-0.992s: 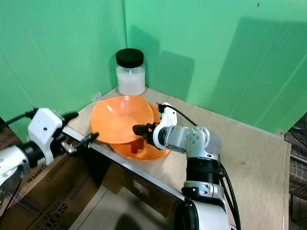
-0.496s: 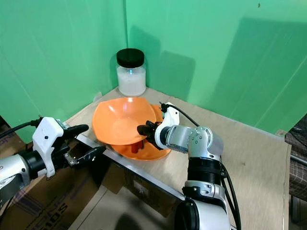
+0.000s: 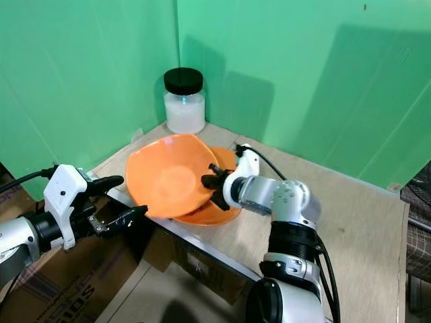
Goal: Setting the table
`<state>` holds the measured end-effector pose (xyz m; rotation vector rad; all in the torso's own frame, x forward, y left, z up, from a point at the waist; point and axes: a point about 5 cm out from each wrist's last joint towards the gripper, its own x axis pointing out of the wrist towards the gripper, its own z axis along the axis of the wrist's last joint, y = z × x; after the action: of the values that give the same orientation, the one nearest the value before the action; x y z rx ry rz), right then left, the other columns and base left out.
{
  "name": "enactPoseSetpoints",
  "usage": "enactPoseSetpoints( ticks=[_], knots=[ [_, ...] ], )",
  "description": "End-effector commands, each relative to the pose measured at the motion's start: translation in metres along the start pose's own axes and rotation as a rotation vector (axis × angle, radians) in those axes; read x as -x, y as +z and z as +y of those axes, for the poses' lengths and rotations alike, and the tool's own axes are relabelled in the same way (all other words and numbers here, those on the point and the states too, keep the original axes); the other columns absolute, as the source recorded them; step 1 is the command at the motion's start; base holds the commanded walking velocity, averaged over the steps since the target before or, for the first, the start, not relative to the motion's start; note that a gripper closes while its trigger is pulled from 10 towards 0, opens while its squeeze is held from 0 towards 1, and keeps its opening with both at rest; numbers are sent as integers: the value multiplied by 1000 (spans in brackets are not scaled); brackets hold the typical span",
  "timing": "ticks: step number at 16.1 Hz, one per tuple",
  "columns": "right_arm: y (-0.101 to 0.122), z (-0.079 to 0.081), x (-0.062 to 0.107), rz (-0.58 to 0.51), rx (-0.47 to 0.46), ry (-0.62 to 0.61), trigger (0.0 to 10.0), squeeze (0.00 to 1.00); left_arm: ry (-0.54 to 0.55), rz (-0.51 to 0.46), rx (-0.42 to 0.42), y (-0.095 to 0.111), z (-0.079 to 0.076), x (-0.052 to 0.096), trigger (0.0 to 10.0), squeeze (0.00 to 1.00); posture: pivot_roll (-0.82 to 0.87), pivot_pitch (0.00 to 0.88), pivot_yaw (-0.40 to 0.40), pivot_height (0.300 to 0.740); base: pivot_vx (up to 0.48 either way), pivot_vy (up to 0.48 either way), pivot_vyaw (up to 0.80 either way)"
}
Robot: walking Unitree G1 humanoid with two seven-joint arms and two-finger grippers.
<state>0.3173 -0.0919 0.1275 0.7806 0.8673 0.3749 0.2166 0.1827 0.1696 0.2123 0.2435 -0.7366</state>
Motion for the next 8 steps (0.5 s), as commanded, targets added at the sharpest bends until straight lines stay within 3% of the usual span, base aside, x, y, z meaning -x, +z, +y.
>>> enactPoseSetpoints(
  ticks=[1, 6, 8],
  knots=[
    [-2, 28, -6, -3, -6, 106, 0, 0, 3, -12, -19, 5, 0, 1, 10000, 0, -36, 0, -30, 740, 0, 0, 0],
    [-7, 34, -6, 10, -12, 133, 0, 0, 5, -17, -18, 6, 0, 1, 10000, 0, -32, 0, -33, 740, 0, 0, 0],
    [6, 43, 3, -97, -26, 189, 0, 0, 15, -34, -11, 8, 0, 2, 10000, 0, -27, 0, -40, 740, 0, 0, 0]
  ],
)
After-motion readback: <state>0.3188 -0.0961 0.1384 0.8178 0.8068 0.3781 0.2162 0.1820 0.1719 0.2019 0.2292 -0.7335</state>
